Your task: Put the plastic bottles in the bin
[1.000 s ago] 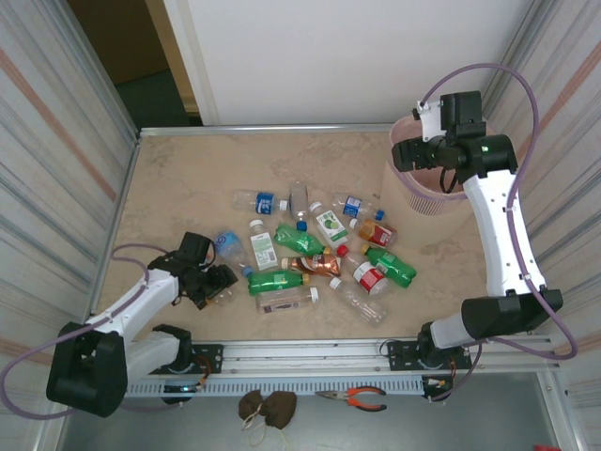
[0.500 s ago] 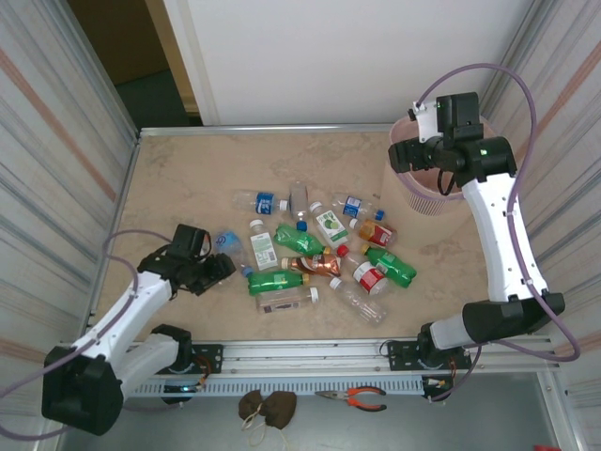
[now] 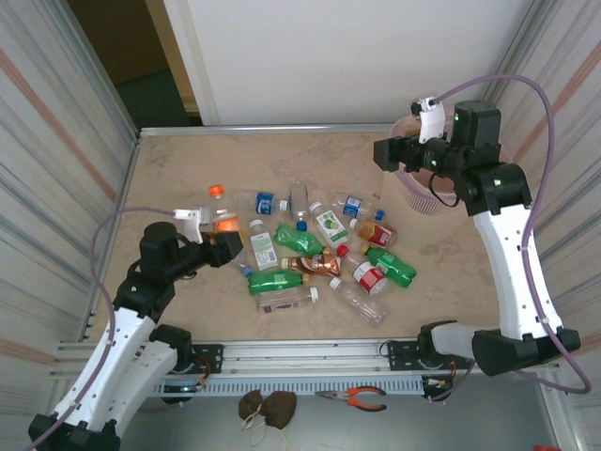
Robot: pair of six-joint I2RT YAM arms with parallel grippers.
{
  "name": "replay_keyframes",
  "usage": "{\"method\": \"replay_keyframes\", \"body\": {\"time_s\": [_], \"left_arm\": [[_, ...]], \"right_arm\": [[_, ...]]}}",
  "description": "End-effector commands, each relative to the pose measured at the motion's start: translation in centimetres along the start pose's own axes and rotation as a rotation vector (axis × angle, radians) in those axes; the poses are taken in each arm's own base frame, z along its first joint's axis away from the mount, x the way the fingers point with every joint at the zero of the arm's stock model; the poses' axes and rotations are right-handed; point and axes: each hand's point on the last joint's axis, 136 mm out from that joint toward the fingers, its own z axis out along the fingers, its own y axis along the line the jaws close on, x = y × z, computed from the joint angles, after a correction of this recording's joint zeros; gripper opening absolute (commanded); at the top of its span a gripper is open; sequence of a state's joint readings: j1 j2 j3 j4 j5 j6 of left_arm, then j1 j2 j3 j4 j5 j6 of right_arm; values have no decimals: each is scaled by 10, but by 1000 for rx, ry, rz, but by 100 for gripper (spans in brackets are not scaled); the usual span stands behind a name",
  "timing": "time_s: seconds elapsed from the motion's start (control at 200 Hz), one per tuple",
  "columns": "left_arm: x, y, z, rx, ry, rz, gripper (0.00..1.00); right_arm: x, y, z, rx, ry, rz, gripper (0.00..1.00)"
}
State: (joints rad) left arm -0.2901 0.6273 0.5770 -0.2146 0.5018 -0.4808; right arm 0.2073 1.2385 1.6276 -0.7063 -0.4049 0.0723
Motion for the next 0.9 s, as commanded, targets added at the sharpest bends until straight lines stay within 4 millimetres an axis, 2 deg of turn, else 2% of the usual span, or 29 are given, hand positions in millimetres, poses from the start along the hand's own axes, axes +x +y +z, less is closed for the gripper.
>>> {"method": "replay_keyframes", "body": {"time_s": [0.0,0.14,0.296,0.561,0.746,0.892], "left_arm": [[-35,-53,-7,231,-116,229,54],[-60,-92,-13,381,-146,340,51],[-80,-132,-20,533,-168,416,49],[-89,-200,-26,688,-192,582,49],[-98,-229,-22,724,-212,640,49],[-103,-240,-17,732,-207,660,49]], "right_arm": [[-31,56,-13,-281,-151,42,86],[-41,93,-21,-448,-221,33,88],[-43,134,-29,-615,-251,-15,89],[-43,191,-38,-804,-276,-125,93],[-39,231,-53,-954,-286,-223,96],[-35,246,-55,-979,-283,-259,97]]}}
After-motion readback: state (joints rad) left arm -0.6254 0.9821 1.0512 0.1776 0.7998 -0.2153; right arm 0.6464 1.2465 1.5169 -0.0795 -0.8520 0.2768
